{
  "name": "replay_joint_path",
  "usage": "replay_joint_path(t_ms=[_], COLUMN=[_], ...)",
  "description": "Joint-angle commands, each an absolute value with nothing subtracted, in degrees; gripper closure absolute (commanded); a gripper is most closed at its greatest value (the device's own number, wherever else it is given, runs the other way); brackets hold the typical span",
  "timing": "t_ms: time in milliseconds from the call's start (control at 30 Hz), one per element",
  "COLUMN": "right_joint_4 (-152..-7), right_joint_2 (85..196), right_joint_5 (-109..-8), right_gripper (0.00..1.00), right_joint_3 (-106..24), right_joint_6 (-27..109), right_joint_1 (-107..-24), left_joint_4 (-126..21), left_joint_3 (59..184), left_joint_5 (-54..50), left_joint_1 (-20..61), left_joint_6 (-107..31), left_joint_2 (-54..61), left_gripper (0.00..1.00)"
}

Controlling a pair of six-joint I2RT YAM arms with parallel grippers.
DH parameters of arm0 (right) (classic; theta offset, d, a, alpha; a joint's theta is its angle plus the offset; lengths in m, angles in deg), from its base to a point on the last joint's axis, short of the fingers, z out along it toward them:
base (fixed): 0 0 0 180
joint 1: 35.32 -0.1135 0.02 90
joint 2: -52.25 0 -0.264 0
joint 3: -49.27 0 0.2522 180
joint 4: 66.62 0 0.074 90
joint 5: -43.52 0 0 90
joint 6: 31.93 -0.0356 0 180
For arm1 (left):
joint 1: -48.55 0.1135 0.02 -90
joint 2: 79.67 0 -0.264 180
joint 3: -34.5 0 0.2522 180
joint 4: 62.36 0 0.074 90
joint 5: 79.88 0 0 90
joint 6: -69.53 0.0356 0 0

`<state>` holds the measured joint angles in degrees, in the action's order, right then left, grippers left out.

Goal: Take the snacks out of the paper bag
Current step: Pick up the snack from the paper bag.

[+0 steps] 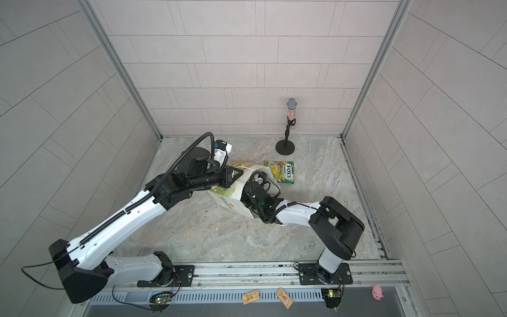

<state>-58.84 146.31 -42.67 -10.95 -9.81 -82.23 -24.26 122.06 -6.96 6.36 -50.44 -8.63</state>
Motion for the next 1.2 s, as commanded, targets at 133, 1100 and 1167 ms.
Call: replay_joint_path(t_ms=[133,1100,1167], right_joint_4=[-63.1,-78.4,-79.1], right_joint_2=[143.9,122.6,121.4], right_joint_5=[-45.5,-48.6,-49.7], right_gripper=[1.00,1.00,1.00], right_joint_3=[-13.7,-11.3,-11.3], right_joint_6=[-4.2,9.9,10.2], right_joint_1=[-81.8,-76.8,-76.2], left_joint_4=[-23.0,-22.1,-22.1], left_joint_3=[123.6,122.6,122.6], left_joint_5=[-5.2,2.1,2.2], left_joint_1=[6.0,6.0,6.0], left_joint_6=[-49.3,-48.6,-48.6], left_joint_2=[-9.4,-11.6,-11.6], left_gripper=[1.00,1.00,1.00])
